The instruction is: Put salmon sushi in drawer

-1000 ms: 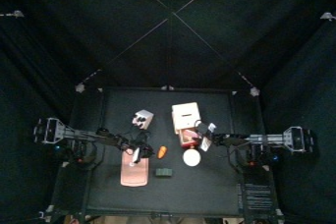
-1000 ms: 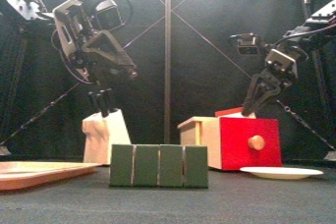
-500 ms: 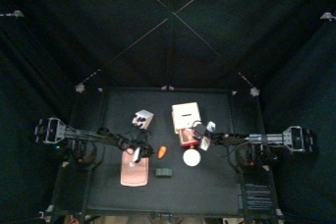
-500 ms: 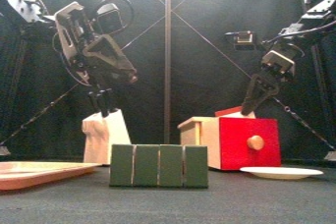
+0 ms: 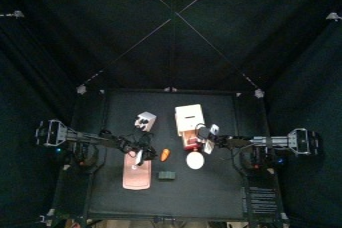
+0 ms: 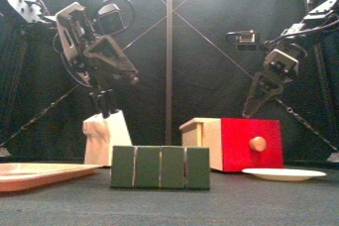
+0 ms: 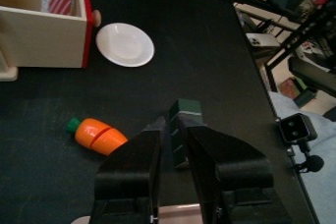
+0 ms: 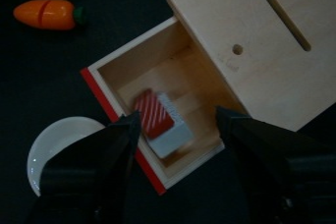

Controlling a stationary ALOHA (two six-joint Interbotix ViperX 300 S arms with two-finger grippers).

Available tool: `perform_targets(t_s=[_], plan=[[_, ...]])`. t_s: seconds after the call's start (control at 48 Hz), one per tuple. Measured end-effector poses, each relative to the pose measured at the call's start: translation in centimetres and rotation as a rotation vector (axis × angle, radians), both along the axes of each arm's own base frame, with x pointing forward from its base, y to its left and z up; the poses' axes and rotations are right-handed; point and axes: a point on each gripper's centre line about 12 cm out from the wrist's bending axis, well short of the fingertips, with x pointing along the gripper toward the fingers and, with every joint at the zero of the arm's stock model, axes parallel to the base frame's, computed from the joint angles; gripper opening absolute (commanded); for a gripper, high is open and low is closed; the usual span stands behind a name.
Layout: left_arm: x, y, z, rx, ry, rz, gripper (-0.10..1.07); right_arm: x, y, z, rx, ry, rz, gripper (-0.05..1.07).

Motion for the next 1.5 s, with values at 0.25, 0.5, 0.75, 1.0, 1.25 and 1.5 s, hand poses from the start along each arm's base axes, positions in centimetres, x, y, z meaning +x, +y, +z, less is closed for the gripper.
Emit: perform_targets(t_s=[0.25, 0.5, 0.75, 1.0, 1.25, 1.5], plan=[[0.0, 0.0, 0.0, 0.001, 0.0, -0.002, 0.62, 0.0, 0.0, -0.1, 0.013, -0.001, -0.008, 1.04], [0.0, 0.0, -0.1, 0.001, 0.001, -0.001, 0.62, -0.1, 0.1, 0.0, 0.017, -0.005, -0.01, 1.04], [0.0, 0.0, 0.0, 0.0, 0.0, 0.0, 0.62, -0.3, 0.1, 1.0, 0.012, -0.041, -0.009, 1.04], [0.0, 0.0, 0.0, 0.0, 0.0, 0.0, 0.62, -0.5, 0.2, 1.8, 0.01, -0.072, -0.01, 1.04], [0.0, 0.0, 0.0, 0.0, 0.0, 0.002, 0.62, -0.5, 0.2, 1.8, 0.012, -0.073, -0.012, 1.04], [0.0, 0.2, -0.1, 0.002, 0.001, 0.004, 0.62, -0.5, 0.2, 1.7, 0.022, -0.075, -0.019, 1.04]])
